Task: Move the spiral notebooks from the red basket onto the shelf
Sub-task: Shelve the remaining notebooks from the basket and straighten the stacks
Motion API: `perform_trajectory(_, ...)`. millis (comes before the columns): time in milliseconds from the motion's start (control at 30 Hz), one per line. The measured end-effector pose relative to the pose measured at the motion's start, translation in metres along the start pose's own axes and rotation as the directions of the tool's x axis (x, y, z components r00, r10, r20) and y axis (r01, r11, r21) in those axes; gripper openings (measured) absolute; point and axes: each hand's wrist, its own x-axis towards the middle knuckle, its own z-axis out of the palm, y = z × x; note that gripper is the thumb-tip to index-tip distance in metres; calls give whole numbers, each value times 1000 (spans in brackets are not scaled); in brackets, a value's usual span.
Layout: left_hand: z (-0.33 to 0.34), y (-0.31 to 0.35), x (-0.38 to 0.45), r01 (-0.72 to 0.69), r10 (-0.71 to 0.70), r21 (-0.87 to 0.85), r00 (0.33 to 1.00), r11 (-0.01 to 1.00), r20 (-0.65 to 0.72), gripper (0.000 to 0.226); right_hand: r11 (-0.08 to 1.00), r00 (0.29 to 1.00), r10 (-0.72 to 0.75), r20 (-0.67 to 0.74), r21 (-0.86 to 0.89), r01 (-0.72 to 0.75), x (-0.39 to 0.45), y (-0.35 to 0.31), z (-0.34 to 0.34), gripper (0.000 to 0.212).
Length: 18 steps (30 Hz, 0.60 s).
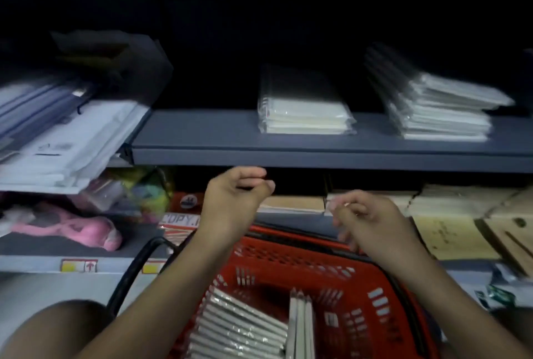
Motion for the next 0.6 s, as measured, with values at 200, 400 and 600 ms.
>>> perform_trajectory(200,15,-66,-63,355,-380,141,894,924,238,20,654,936,196,292,-750,97,-42,86,38,28)
perform_trajectory(400,23,-101,-85,325,-431,336,846,884,315,21,666,723,582,372,-728,-163,-59,166,78,43)
perform_trajectory(600,21,-113,-89,284,-430,387,825,877,368,10,612,668,647,367,-773,-167,-52,188,87,53)
